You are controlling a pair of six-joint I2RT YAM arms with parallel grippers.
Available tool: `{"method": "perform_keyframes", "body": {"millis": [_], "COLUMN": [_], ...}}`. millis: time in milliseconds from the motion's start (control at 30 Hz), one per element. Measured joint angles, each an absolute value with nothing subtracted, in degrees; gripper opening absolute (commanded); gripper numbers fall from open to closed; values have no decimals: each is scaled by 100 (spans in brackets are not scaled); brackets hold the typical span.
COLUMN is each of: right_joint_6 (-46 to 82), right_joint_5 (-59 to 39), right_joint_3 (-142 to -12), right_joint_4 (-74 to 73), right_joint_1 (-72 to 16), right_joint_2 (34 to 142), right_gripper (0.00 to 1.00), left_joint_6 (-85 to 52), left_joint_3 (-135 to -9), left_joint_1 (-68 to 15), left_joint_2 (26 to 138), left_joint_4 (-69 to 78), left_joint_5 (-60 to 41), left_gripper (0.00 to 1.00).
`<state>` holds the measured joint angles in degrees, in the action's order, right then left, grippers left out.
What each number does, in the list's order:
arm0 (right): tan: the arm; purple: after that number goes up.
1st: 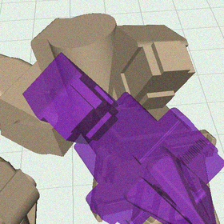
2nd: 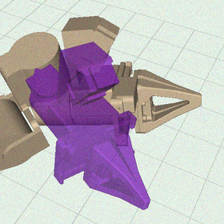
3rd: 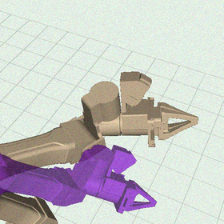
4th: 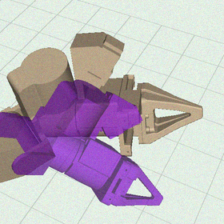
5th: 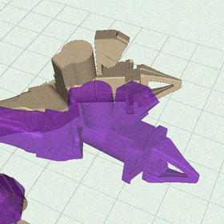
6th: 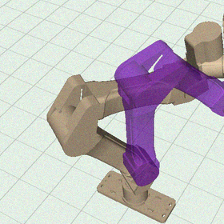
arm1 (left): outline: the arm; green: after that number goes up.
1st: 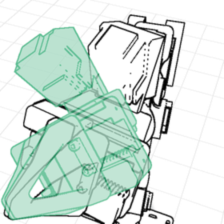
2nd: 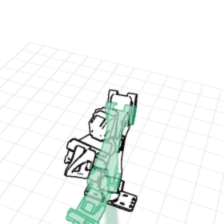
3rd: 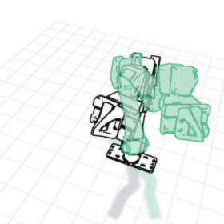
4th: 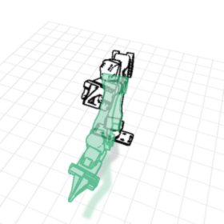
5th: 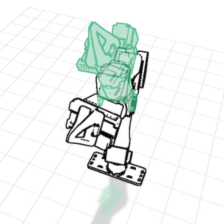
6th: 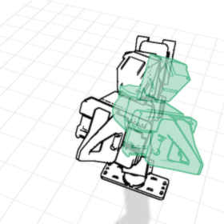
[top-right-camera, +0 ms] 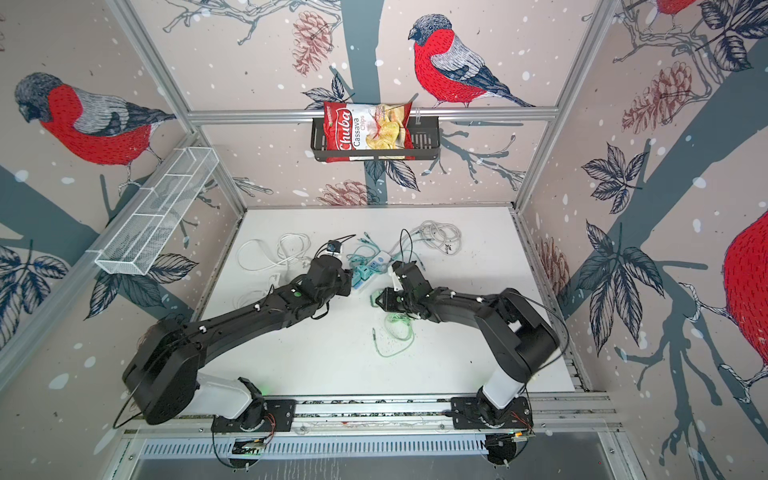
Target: Insert the plug
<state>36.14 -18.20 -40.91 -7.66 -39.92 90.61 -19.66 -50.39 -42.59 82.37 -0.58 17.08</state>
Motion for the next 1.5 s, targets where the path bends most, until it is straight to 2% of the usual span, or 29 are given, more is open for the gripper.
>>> {"method": "perform_keyframes", "body": {"millis": [167, 367, 467, 667, 767, 967, 1500], "right_joint_6": [3597, 3446, 3365, 3168, 3144, 3009, 2971], "right_joint_5": [-1490, -1269, -1267, -1380, -1446, -1603, -1802], "right_joint_3": [-3227, -2860, -2836, -2801, -2764, -2731, -2700], "right_joint_4": [-211, 296, 447, 528, 545, 563, 572], "right_joint_1": [-3457, -2593, -2276, -2045, -2023, -2023, -2023], "right_joint_2": [7870, 6879, 6643, 6434, 6416, 6418, 6324], "right_gripper": [17, 18, 18, 18, 18, 19, 20], "left_joint_6": [-1964, -1896, -1903, -2095, -2373, -2766, -2679], "left_joint_3": [-5878, -7312, -8604, -12014, -13126, -13297, -13653], "left_joint_1": [-4727, -4764, -4764, -4578, -4335, -3964, -3653], "left_joint_2": [8853, 10468, 11491, 13664, 14394, 14715, 15369], "left_joint_4": [-56, 21, -331, -2086, -2895, -3500, -2799], "left_joint_5": [1653, 1632, 1704, 1822, 1787, 1597, 1052], "left_gripper": [50, 49, 50, 49, 49, 48, 48]}}
